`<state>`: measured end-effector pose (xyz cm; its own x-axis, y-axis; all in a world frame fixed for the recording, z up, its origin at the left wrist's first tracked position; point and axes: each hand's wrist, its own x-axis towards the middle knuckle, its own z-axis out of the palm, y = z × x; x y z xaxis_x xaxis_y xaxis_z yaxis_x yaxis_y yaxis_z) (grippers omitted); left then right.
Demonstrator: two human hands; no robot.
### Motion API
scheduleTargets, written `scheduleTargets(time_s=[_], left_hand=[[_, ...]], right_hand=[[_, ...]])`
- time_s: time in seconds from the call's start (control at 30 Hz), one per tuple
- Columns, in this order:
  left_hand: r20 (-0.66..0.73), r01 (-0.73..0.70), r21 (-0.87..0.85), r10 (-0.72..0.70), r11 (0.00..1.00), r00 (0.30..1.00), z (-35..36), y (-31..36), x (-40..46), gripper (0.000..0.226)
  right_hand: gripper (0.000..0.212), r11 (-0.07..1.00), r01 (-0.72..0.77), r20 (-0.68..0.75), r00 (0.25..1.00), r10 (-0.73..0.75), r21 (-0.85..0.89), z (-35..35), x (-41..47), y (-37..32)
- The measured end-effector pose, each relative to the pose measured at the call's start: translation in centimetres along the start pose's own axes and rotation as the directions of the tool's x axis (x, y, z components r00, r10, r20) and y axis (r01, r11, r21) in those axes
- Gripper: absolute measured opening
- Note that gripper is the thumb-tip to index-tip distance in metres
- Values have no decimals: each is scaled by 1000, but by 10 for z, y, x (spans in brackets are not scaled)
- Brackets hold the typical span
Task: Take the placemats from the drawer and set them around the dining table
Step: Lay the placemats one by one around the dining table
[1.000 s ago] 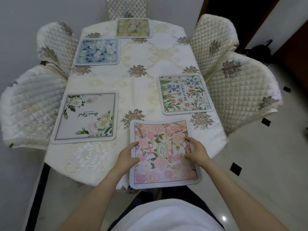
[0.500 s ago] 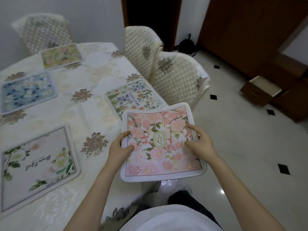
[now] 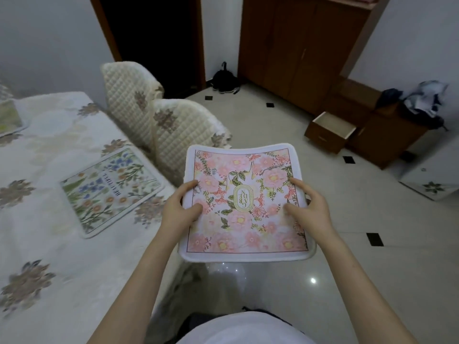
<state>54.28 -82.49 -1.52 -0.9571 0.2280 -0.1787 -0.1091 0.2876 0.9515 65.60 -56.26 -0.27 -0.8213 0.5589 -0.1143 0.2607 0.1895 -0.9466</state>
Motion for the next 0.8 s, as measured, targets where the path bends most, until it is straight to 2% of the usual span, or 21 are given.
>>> scheduleTargets(time_s=[0.17,0.33,0.5,0.8], left_hand=[[32,-20,-41,22,999,999,86,38,29,55],[81,-9,-6,10,1000,997,133,60,71,56],[75,-4,31,2,1000,997,160,74,139,55],[29,-15,-8,15,1000,999,183,117,305,54]], right_hand=[[60,999,-27,-77,997,29,27,-73,43,9],[58,997,-65,-115,991,69,39,-109,94,16],[59,998,-53,-113,992,56,27,-113,167,16],[59,999,-31,-105,994,34,32,-84,345,-20]])
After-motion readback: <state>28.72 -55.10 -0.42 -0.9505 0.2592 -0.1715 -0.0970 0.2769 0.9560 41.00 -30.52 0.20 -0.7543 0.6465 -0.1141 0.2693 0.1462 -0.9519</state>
